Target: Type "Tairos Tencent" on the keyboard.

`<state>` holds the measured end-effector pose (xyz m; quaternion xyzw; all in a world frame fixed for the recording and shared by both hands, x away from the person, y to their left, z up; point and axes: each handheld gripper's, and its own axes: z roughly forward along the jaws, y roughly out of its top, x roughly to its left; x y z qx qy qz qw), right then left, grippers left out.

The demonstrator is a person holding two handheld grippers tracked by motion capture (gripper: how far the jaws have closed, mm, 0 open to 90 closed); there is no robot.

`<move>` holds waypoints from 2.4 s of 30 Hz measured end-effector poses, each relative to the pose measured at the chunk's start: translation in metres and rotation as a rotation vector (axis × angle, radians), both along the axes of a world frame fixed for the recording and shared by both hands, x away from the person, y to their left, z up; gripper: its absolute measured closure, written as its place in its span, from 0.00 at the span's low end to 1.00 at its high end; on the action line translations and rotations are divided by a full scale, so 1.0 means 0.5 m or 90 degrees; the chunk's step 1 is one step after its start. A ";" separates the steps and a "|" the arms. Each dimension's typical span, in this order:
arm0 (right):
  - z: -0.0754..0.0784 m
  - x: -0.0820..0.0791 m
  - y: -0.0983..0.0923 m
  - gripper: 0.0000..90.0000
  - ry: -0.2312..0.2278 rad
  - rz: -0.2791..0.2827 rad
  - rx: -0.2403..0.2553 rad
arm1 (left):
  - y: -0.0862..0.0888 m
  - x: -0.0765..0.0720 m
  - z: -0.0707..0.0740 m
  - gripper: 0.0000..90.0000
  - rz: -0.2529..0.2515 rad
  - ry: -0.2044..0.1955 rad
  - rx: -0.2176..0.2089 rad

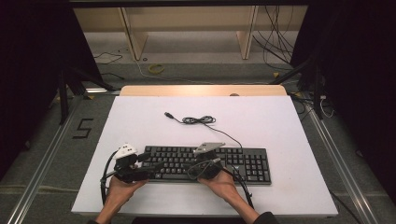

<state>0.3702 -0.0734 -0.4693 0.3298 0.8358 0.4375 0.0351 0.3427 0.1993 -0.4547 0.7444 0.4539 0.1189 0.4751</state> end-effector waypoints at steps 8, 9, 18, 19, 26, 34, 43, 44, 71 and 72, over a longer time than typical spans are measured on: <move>0.008 -0.003 -0.048 0.57 -0.004 -0.016 0.041 | -0.015 0.012 0.000 0.30 -0.009 -0.004 0.010; 0.010 -0.004 -0.053 0.54 -0.005 -0.020 0.042 | -0.017 0.014 0.000 0.30 -0.011 -0.002 0.011; 0.020 -0.009 -0.097 0.44 -0.024 -0.050 0.060 | -0.038 0.027 -0.003 0.33 -0.027 0.005 0.024; 0.021 -0.010 -0.102 0.43 -0.025 -0.052 0.058 | -0.041 0.030 -0.005 0.33 -0.028 0.009 0.023; 0.021 -0.014 -0.122 0.39 -0.027 -0.063 0.057 | -0.048 0.040 -0.007 0.36 -0.029 0.014 0.031; 0.022 -0.022 -0.148 0.38 -0.033 -0.075 0.058 | -0.055 0.052 -0.009 0.47 -0.033 0.020 0.039; 0.026 -0.031 -0.170 0.38 -0.036 -0.085 0.061 | -0.071 0.069 -0.006 0.66 -0.038 0.028 0.055; 0.026 -0.033 -0.172 0.38 -0.034 -0.087 0.062 | -0.075 0.071 -0.007 0.69 -0.039 0.029 0.057; 0.028 -0.058 -0.196 0.37 -0.041 -0.094 0.066 | -0.118 0.096 -0.033 0.99 -0.079 0.066 0.091; 0.027 -0.059 -0.196 0.37 -0.042 -0.094 0.067 | -0.119 0.097 -0.034 0.99 -0.079 0.068 0.095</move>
